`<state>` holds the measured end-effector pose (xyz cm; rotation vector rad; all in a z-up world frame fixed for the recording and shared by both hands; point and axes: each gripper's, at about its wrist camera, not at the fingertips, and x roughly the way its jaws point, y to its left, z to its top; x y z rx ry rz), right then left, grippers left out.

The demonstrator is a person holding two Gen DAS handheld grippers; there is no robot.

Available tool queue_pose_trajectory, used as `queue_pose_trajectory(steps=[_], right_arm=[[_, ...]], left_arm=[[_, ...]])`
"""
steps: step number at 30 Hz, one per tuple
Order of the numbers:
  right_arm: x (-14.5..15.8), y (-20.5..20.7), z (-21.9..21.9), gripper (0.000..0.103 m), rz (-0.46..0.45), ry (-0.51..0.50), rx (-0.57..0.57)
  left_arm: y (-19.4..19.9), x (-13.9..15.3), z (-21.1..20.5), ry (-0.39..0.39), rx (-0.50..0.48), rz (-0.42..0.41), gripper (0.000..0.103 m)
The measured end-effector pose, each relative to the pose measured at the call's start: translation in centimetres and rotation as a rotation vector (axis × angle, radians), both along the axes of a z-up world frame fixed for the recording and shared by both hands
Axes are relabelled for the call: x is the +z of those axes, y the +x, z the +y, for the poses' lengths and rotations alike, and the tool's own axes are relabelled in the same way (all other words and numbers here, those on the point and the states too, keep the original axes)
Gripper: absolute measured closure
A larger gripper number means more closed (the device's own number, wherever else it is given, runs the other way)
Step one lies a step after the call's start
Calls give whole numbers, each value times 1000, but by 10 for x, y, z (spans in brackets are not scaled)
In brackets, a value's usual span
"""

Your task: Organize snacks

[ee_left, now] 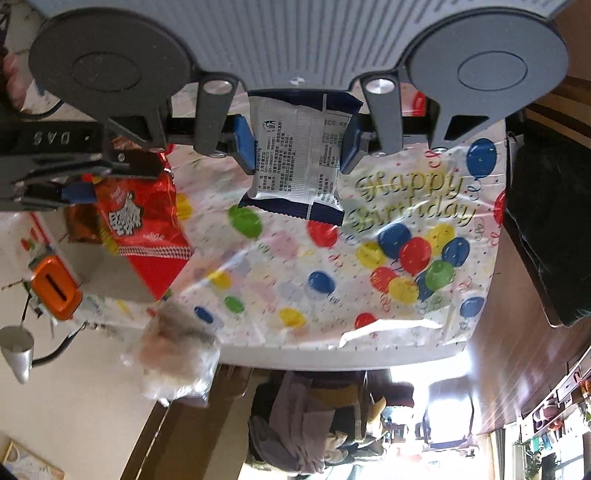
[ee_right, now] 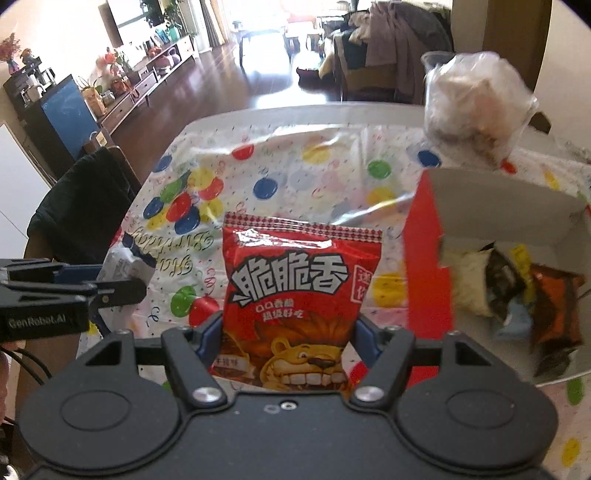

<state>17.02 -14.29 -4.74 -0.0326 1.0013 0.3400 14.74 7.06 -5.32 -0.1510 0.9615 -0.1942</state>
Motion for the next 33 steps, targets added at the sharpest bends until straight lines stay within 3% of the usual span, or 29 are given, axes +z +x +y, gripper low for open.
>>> queue_pose_trajectory(steps=[6,18,33], right_arm=[[17,-7,-26,34,-48,-23,9],[35,-1,-120,34,-125,-22,-25],[38,6,-237,34,-164,-36,-48]], left_arm=[[-6,24,-36,3,11,-22,56],[0,55,-127,-6,19,-72,56],[19,57,-252,15,2,-84,56]])
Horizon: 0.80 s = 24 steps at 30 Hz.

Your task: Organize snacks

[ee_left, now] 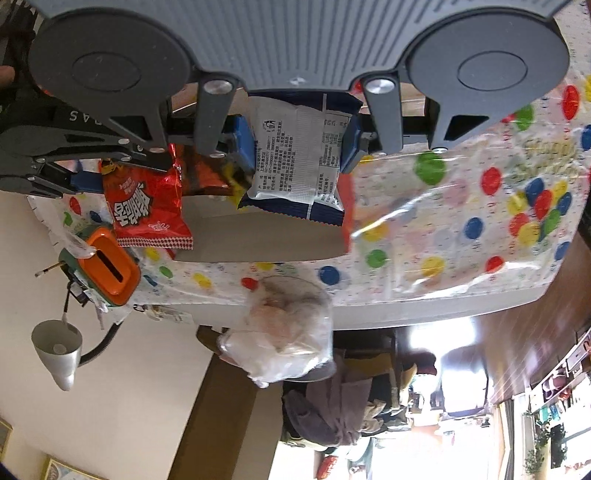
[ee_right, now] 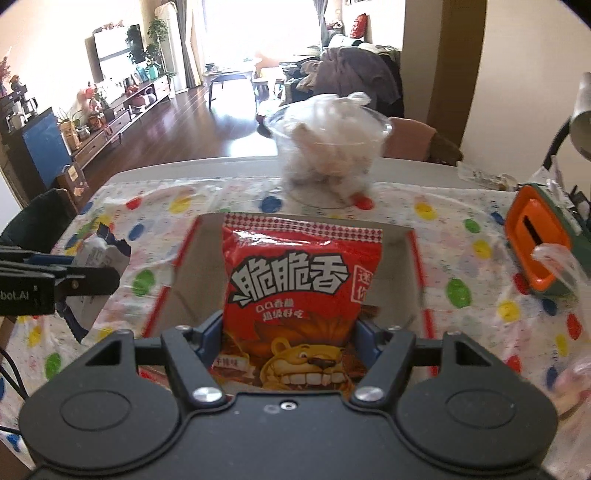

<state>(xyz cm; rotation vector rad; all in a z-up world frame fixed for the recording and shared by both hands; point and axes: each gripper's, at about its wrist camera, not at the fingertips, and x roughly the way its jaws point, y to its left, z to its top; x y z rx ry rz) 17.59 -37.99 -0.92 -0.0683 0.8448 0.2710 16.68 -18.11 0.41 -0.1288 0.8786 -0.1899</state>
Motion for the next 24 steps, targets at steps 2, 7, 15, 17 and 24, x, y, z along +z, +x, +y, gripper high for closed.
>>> queue_pose_trajectory(steps=[2,7,15,17,24], right_arm=[[-2,2,-12,34,4,-2,-8],[-12,12,-37,34,15,-18,-7],[-35,33,-52,34,53,-60,4],[-42,39,-50,34,75,-60,11],[-63,54,-35,34,122,-75,59]], left_arm=[[6,-3,-15,3,-9,8,56],[19,-15,-46,10,-25,31,56],[51,-44,-71,23,-4,107,56],[60,-53,-73,29,2,133,56],[90,-80,-77,61,33,194,56]])
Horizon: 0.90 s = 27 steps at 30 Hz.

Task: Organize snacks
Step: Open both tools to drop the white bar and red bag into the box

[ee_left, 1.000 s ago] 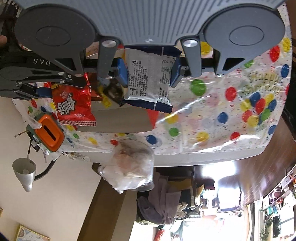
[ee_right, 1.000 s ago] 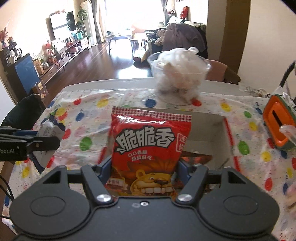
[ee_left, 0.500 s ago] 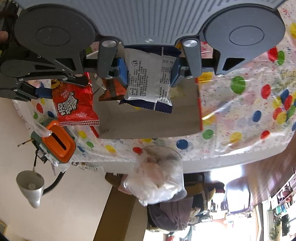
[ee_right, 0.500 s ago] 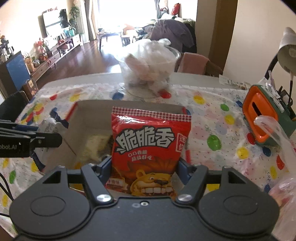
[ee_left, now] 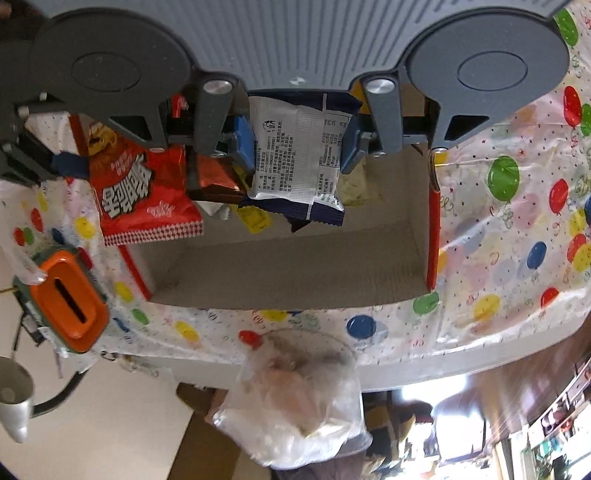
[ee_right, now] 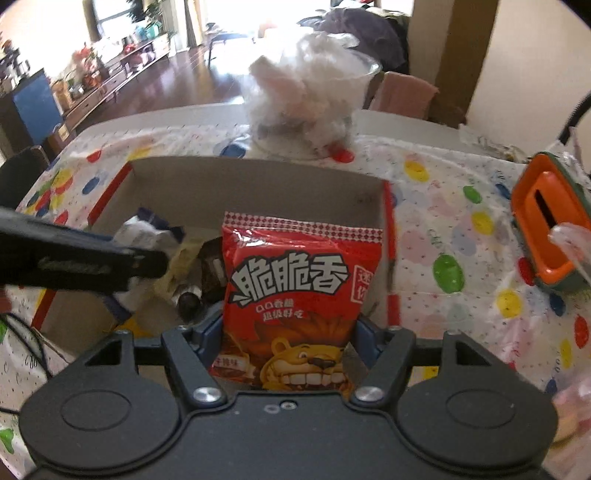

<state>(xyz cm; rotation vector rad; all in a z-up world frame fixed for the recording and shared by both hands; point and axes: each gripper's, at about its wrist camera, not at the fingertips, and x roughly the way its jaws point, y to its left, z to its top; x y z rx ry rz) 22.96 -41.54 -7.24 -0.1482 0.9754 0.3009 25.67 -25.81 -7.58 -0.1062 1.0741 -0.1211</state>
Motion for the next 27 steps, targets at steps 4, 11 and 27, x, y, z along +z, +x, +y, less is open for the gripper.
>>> queue_pose_trajectory(steps=[4,11,27], right_arm=[[-10,7,6,34,25,-16,4],[-14,11,9,33,35,-9,9],[-7,8,2,18,18,33,1]], left_arm=[[12,-11,-2,27,3,29,56],[23,-22,-6,51,-14,76,56],[19,-20,-2,25,-24,87,45]])
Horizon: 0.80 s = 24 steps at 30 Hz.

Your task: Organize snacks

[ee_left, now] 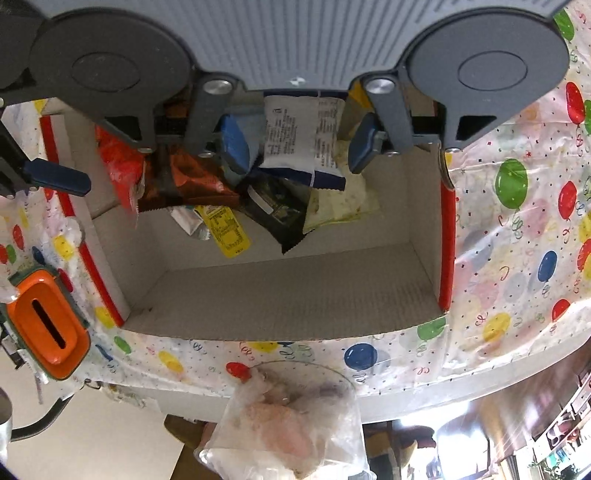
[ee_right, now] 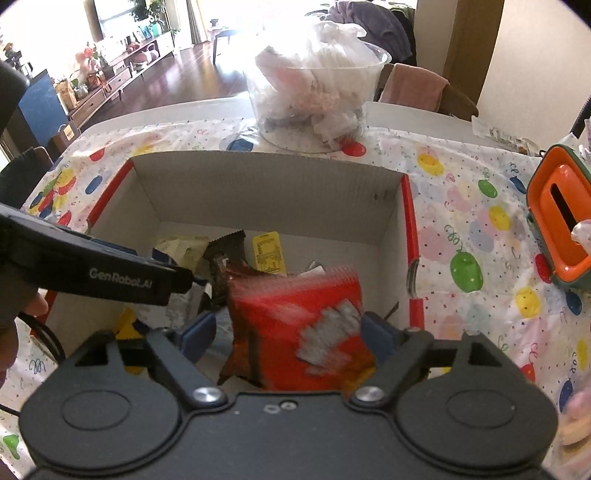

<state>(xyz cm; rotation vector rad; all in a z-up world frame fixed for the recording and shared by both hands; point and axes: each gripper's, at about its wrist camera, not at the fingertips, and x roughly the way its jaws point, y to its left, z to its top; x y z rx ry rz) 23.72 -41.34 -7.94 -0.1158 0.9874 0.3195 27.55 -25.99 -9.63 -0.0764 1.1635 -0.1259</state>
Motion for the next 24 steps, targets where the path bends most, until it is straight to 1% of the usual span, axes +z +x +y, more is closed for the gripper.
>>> queue_pose_trajectory(steps=[3,5,7,9,12,14,16,20,24], right_arm=[[5,-5,-2,16,-12,13,-7],[9,-10,-5,13,-26,32,-14],[15,-15,-6,13,-41,47,-22],[20,-21,-9,10,-59,65,-32],[29,-33,-12,9,-92,98,-38],[34,-39,-12,7,-112,108,-40],[39,-45,-12,3,-127,121,-47],[50,-57,-15,0,-152,195,-75],[60,-72,-14,0,-199,207,-85]], left_arm=[[-8,6,3,-20,0,-25,42],[-15,12,5,-32,1,-47,37],[-22,19,8,-40,-16,-76,36],[-31,25,9,-25,-29,-108,36],[-44,35,15,-13,-38,-156,34],[-53,42,19,-21,-40,-182,29],[-61,49,25,-32,-41,-210,26],[-76,62,33,-37,-48,-260,26],[-94,75,40,-33,-40,-316,23]])
